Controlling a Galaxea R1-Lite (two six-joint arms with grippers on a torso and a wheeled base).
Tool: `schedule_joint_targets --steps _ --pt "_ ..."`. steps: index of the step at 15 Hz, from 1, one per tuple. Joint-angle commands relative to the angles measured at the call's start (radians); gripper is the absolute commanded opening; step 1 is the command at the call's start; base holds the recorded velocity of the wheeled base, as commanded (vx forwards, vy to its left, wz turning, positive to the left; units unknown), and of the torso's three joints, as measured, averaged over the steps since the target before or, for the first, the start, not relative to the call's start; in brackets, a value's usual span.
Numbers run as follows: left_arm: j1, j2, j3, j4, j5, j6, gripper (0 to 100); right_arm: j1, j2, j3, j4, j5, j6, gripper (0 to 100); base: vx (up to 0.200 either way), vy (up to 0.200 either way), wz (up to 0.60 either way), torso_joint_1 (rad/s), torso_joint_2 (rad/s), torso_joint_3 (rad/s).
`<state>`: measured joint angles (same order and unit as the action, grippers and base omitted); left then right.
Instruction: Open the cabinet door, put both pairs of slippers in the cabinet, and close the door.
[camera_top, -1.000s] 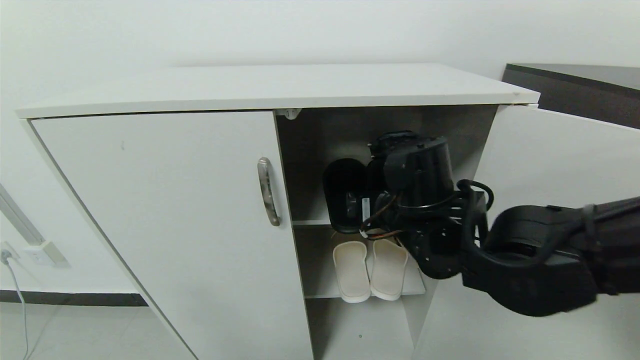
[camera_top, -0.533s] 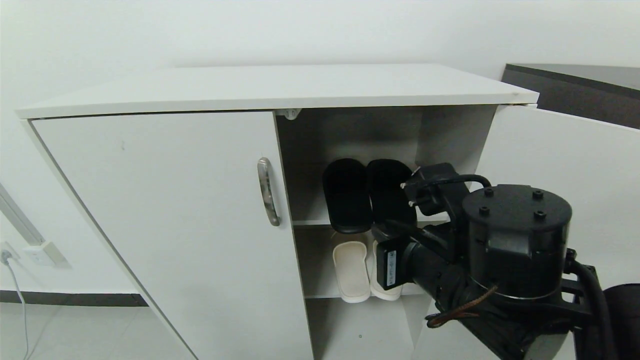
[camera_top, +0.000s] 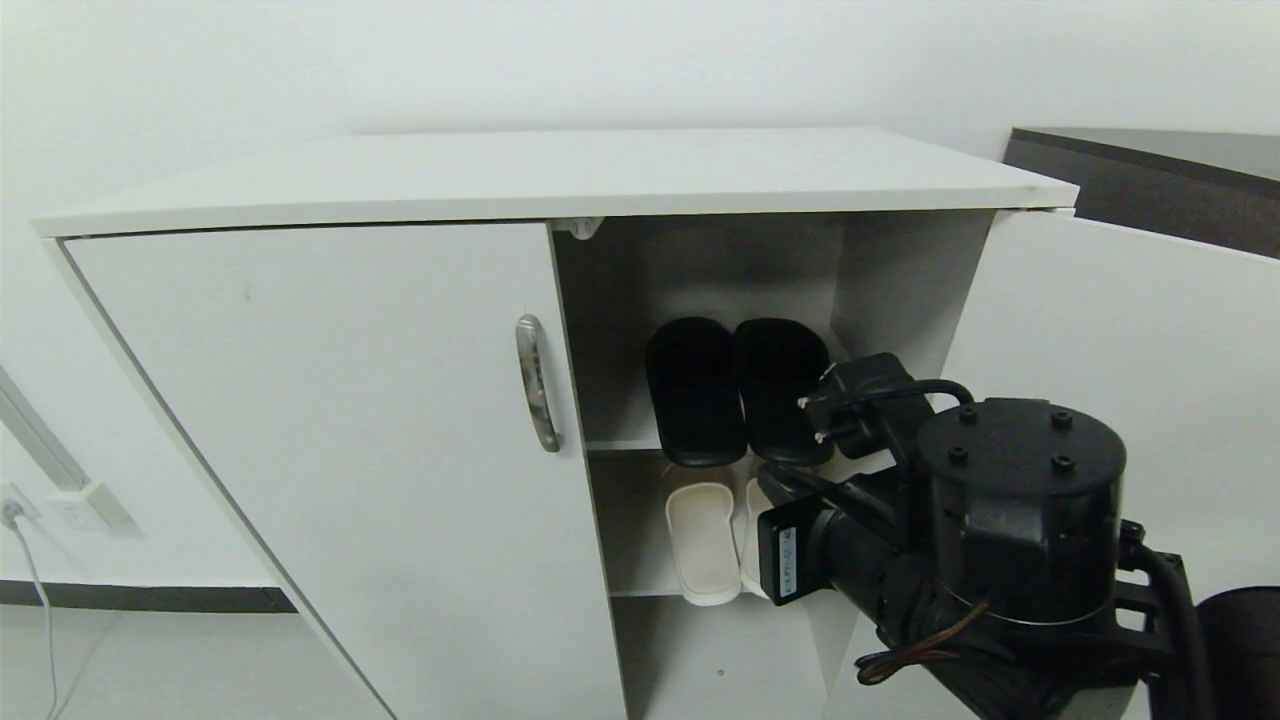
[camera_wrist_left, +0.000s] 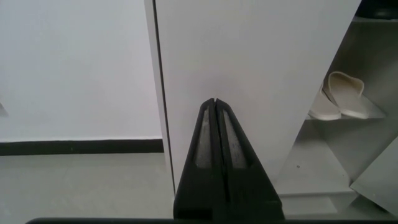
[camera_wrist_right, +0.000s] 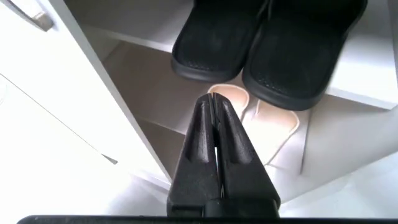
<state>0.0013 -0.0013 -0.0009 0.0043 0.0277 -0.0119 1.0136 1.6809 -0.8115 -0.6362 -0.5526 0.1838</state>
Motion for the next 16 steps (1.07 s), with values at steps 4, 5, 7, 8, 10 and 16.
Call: schedule_joint_targets --steps 4,5,7,8,10,16 --pt "0.000 0.001 0.001 0.000 -0.002 0.000 0 -0.001 0.046 0.000 -0.028 -0.006 -0.001 0 -0.200 0.000 0.00 0.006 0.00 0.002" --pt "0.000 0.001 -0.001 0.000 -0.002 0.000 0 -0.001 0.046 0.002 -0.028 -0.007 -0.003 0 -0.200 0.000 0.00 -0.007 0.00 0.012" --pt "0.000 0.001 -0.001 0.000 -0.003 0.000 0 -0.003 0.053 0.002 -0.028 -0.009 -0.003 0 -0.200 0.000 0.00 0.002 0.00 0.002" --pt "0.000 0.001 -0.001 0.000 -0.003 0.000 0 -0.004 0.054 0.002 -0.028 -0.012 -0.003 0 -0.200 0.000 0.00 0.002 0.00 0.007" --pt "0.000 0.001 0.001 0.000 -0.003 0.000 0 -0.032 0.054 0.015 -0.027 -0.010 -0.004 0 -0.200 0.000 0.00 0.000 0.00 0.000" --pt "0.000 0.001 -0.001 0.000 -0.003 0.000 0 -0.055 0.053 0.031 -0.027 -0.001 -0.006 0 -0.200 0.000 0.00 0.004 0.00 0.002"
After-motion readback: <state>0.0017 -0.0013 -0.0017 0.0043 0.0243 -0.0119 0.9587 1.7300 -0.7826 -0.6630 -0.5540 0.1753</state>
